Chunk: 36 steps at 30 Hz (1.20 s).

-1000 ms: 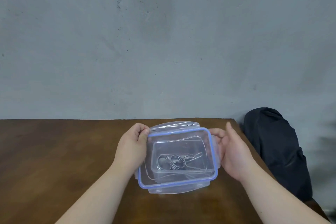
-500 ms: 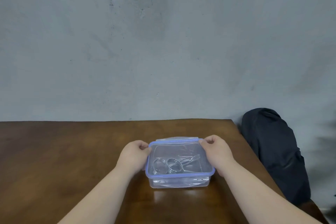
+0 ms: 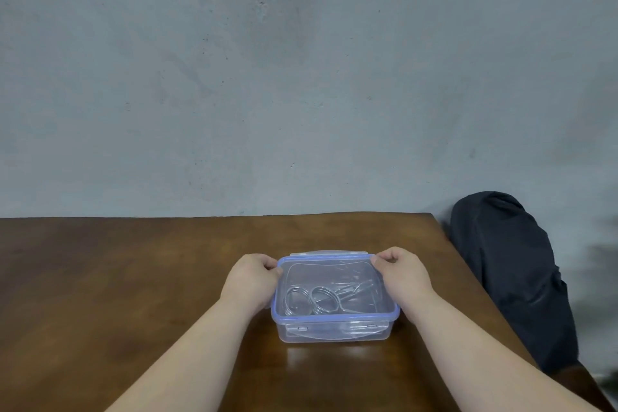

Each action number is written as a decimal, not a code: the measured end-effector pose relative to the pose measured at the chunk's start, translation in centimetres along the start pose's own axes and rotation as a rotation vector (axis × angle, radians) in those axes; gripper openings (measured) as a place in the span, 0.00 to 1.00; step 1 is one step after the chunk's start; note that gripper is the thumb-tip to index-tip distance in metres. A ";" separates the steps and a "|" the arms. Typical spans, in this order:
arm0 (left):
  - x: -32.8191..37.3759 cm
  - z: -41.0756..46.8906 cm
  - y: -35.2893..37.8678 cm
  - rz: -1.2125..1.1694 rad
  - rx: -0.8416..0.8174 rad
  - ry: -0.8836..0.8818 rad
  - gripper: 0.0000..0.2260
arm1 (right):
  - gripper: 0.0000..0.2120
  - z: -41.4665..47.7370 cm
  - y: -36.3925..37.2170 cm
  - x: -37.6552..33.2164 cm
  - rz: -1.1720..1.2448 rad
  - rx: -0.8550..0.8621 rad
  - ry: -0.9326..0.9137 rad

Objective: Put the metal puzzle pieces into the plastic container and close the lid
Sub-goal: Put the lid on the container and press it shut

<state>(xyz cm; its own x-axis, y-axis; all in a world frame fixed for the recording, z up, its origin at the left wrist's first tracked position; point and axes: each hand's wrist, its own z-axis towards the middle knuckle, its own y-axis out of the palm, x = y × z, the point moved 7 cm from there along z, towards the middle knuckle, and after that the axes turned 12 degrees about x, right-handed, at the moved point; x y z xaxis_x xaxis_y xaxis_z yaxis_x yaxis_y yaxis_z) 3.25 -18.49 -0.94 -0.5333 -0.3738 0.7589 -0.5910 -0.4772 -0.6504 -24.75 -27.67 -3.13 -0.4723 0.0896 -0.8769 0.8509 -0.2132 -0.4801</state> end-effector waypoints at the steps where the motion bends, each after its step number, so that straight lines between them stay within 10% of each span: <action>1: 0.0 0.1 0.1 -0.004 -0.002 -0.008 0.08 | 0.07 0.0 0.1 0.0 0.005 -0.002 0.000; 18: -0.3 -1.4 3.6 -0.738 -0.148 -0.367 0.15 | 0.19 -0.5 3.5 1.6 0.710 -0.385 0.271; 23: -0.6 -1.1 4.2 -0.642 -0.159 -0.338 0.21 | 0.19 -0.5 3.9 1.8 0.753 -0.441 0.263; 30: 2.5 -1.3 4.4 0.238 -0.409 0.462 0.48 | 0.29 0.2 2.3 0.4 0.052 -0.556 -0.242; 36: 3.1 -2.5 5.1 0.715 -0.607 0.586 0.63 | 0.58 -1.5 2.4 -3.2 -0.672 -0.673 -0.729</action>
<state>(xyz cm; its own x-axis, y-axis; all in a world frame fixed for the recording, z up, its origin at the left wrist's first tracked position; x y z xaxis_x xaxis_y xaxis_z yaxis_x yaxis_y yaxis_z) -2.93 -20.05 -1.96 -0.9795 0.1039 0.1726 -0.1454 0.2282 -0.9627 -20.83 -26.97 -1.57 -0.7024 -0.6307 -0.3299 0.2309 0.2365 -0.9438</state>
